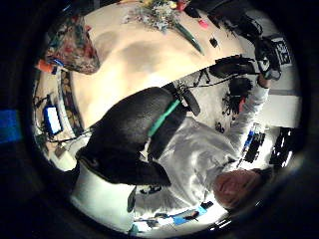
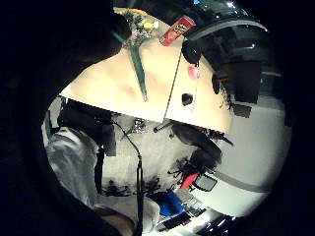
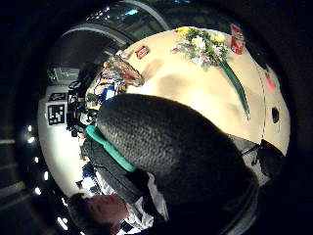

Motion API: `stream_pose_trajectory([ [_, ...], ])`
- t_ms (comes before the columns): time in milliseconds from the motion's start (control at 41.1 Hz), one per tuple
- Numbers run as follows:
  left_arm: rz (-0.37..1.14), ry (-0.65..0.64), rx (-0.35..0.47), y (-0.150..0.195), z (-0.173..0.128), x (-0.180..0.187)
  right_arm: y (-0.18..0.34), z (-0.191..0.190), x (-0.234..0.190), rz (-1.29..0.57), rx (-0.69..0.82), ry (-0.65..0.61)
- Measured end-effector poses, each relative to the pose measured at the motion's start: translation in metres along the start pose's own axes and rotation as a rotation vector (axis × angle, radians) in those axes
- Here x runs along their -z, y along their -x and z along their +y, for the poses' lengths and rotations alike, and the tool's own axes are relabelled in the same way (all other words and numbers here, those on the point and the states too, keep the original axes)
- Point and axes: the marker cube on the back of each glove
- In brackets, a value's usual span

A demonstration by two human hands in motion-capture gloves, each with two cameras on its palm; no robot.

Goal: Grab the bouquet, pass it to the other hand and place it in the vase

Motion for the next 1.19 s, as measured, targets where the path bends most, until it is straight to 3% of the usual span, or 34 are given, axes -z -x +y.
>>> stream_pose_trajectory([
  [195, 0.025, -0.015, -0.004, 0.003, 0.0, 0.0, -0.009, -0.006, 0.0, 0.017, -0.025, 0.002],
  [389, 0.021, -0.033, -0.007, 0.007, 0.001, 0.0, -0.013, -0.004, 0.0, -0.125, -0.046, 0.026],
  [535, 0.017, -0.047, -0.001, 0.007, 0.006, 0.004, -0.023, -0.007, 0.005, -0.125, -0.09, 0.003],
  [730, 0.003, -0.058, -0.019, -0.001, 0.003, 0.009, -0.085, -0.041, -0.003, -0.123, -0.294, -0.025],
  [973, 0.039, -0.146, -0.06, -0.016, -0.007, 0.014, -0.141, -0.1, -0.091, -0.208, -0.447, 0.088],
  [1094, 0.033, -0.129, -0.062, -0.018, -0.01, 0.007, -0.165, -0.129, -0.169, -0.29, -0.539, 0.212],
  [1192, 0.032, -0.104, -0.062, -0.017, -0.011, 0.002, -0.169, -0.131, -0.212, -0.36, -0.638, 0.386],
])
